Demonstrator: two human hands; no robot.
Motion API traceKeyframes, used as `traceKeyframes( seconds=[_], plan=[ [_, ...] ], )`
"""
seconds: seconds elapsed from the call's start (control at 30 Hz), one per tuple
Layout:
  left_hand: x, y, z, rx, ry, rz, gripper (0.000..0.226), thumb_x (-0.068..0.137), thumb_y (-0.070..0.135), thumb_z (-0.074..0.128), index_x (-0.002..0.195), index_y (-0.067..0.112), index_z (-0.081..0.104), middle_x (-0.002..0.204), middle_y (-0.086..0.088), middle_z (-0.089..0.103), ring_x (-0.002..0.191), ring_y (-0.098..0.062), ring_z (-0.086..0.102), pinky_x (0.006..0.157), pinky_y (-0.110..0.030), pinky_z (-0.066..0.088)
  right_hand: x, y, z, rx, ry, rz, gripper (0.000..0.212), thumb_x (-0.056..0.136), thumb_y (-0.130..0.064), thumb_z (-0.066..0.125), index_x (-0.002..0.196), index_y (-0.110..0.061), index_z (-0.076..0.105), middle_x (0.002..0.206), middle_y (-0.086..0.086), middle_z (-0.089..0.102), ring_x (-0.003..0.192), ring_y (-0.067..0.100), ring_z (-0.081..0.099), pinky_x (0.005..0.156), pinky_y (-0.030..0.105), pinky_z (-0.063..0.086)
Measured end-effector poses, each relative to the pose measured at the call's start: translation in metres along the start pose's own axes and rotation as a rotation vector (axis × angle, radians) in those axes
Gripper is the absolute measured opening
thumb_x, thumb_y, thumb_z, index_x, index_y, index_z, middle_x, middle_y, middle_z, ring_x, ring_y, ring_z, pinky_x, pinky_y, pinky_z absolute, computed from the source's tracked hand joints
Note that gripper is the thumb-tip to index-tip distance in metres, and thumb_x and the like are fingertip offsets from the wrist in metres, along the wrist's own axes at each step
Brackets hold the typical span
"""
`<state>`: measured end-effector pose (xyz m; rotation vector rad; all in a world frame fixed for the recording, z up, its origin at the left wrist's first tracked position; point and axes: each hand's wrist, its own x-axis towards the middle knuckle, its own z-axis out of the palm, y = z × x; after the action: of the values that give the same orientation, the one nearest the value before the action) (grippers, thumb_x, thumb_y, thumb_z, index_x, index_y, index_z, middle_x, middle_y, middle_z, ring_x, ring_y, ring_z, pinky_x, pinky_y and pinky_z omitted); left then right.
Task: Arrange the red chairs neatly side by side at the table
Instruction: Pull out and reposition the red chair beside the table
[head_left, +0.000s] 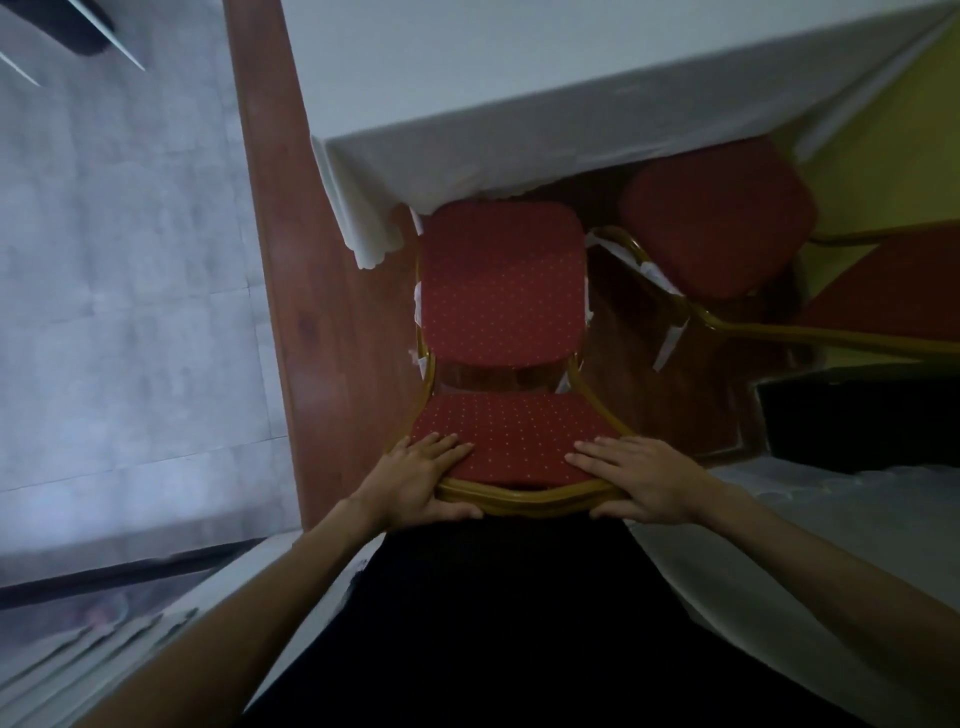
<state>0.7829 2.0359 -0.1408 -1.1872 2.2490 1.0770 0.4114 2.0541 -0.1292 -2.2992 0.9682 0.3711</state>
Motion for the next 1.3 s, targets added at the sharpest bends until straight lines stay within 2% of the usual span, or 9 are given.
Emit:
traceKeyframes(
  seconds=[0.2, 0.4, 0.57, 0.8, 0.93, 1.07, 1.3],
  plan=[
    [0.024, 0.044, 0.012, -0.072, 0.066, -0.082, 0.109, 0.072, 0.097, 0.033, 0.157, 0.030, 0.022, 0.162, 0.000, 0.027, 0.149, -0.024, 0.025, 0.120, -0.046, 0.017, -0.028, 0.046, -0.009, 0.057, 0.018, 0.003, 0.078, 0.095, -0.074, 0.036, 0.153, -0.022, 0.039, 0.154, 0.004, 0.044, 0.138, 0.026, 0.047, 0.111, 0.044, 0.042],
    [0.043, 0.089, 0.012, -0.141, 0.106, -0.158, 0.106, 0.073, 0.095, 0.037, 0.157, 0.032, 0.022, 0.162, 0.002, 0.026, 0.149, -0.020, 0.024, 0.121, -0.041, 0.010, -0.048, 0.087, -0.017, 0.065, 0.041, -0.031, 0.074, 0.096, -0.072, 0.038, 0.151, -0.023, 0.041, 0.153, 0.004, 0.046, 0.138, 0.028, 0.047, 0.110, 0.047, 0.042],
    [0.058, 0.114, 0.006, -0.196, 0.110, -0.197, 0.106, 0.071, 0.094, 0.041, 0.156, 0.034, 0.023, 0.162, 0.004, 0.027, 0.148, -0.019, 0.025, 0.121, -0.040, 0.015, -0.059, 0.114, -0.022, 0.090, 0.058, -0.039, 0.072, 0.096, -0.071, 0.039, 0.150, -0.024, 0.040, 0.152, 0.004, 0.047, 0.138, 0.028, 0.046, 0.112, 0.047, 0.037],
    [0.070, 0.116, -0.016, -0.224, 0.041, -0.222, 0.108, 0.067, 0.096, 0.045, 0.155, 0.037, 0.024, 0.161, 0.009, 0.026, 0.147, -0.016, 0.027, 0.117, -0.047, 0.027, -0.056, 0.126, -0.031, 0.092, 0.078, -0.020, 0.075, 0.095, -0.073, 0.038, 0.149, -0.020, 0.045, 0.152, 0.003, 0.047, 0.138, 0.027, 0.047, 0.114, 0.045, 0.037],
    [0.078, 0.110, -0.025, -0.179, 0.014, -0.165, 0.110, 0.066, 0.095, 0.048, 0.155, 0.035, 0.026, 0.161, 0.008, 0.029, 0.146, -0.015, 0.029, 0.119, -0.045, 0.021, -0.058, 0.124, -0.027, 0.096, 0.097, 0.013, 0.074, 0.095, -0.073, 0.040, 0.147, -0.020, 0.047, 0.151, 0.004, 0.048, 0.135, 0.028, 0.050, 0.113, 0.044, 0.040],
    [0.081, 0.103, -0.030, -0.149, 0.055, -0.121, 0.115, 0.060, 0.100, 0.045, 0.154, 0.035, 0.030, 0.158, 0.010, 0.035, 0.145, -0.012, 0.032, 0.119, -0.041, 0.022, -0.055, 0.121, -0.029, 0.091, 0.093, 0.032, 0.073, 0.095, -0.073, 0.040, 0.148, -0.023, 0.046, 0.151, 0.004, 0.048, 0.134, 0.028, 0.051, 0.111, 0.045, 0.042],
    [0.075, 0.097, -0.030, -0.144, 0.051, -0.142, 0.112, 0.064, 0.098, 0.045, 0.154, 0.033, 0.029, 0.159, 0.009, 0.033, 0.145, -0.015, 0.032, 0.114, -0.045, 0.032, -0.049, 0.113, -0.032, 0.094, 0.101, 0.047, 0.073, 0.095, -0.074, 0.039, 0.150, -0.026, 0.043, 0.151, 0.003, 0.048, 0.135, 0.027, 0.050, 0.113, 0.043, 0.039]
  ],
)
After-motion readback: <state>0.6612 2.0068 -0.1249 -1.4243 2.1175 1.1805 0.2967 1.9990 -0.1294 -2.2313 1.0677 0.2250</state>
